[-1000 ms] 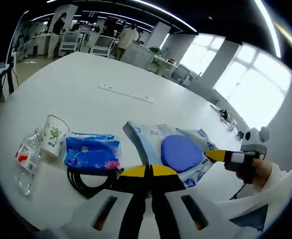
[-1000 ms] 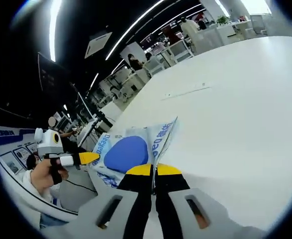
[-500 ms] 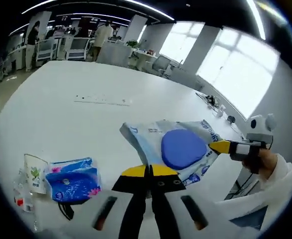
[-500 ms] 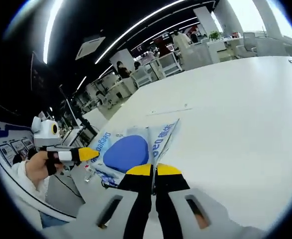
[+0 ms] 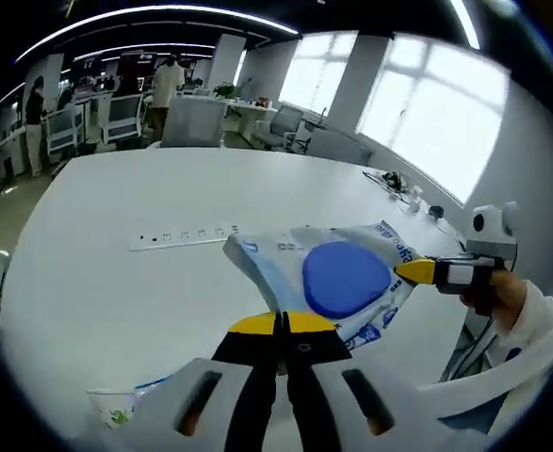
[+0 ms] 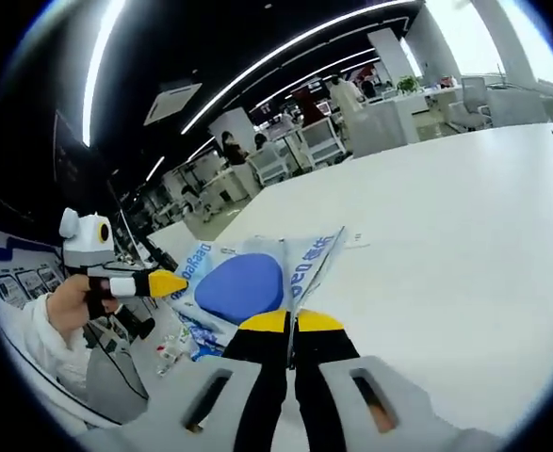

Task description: Arrange the tabletop items into an orderly group along one side of the table until the central work area is clear of visible clutter.

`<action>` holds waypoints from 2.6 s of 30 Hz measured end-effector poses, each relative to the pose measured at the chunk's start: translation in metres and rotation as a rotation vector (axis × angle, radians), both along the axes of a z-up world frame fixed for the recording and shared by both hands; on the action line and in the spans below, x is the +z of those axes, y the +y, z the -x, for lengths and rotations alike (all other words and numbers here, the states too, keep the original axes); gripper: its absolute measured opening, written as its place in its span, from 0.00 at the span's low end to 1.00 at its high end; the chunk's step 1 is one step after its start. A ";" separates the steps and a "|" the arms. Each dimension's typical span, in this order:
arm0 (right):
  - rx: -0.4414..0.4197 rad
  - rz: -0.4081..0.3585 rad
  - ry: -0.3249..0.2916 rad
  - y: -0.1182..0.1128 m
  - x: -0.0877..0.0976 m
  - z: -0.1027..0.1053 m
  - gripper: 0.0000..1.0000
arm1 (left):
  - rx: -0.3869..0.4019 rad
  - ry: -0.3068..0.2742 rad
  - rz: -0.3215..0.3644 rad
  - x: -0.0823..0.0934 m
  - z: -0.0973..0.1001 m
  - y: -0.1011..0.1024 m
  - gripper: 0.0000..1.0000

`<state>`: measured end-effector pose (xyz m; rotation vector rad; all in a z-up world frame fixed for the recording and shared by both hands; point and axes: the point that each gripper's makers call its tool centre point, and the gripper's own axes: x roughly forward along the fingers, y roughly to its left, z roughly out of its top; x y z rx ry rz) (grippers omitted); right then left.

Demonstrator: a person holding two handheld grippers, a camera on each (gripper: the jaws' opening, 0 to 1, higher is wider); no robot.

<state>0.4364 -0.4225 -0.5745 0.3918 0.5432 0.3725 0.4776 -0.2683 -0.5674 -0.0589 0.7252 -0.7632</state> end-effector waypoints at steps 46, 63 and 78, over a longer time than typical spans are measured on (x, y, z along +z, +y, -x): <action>0.032 0.181 0.235 -0.023 -0.159 -0.080 0.00 | -0.145 0.088 -0.280 -0.165 -0.065 -0.021 0.00; 0.015 0.099 0.332 -0.018 -0.193 -0.071 0.00 | -0.096 0.176 -0.275 -0.193 -0.063 -0.013 0.00; 0.015 0.067 0.285 -0.016 -0.189 -0.071 0.00 | -0.054 0.133 -0.225 -0.194 -0.063 -0.010 0.01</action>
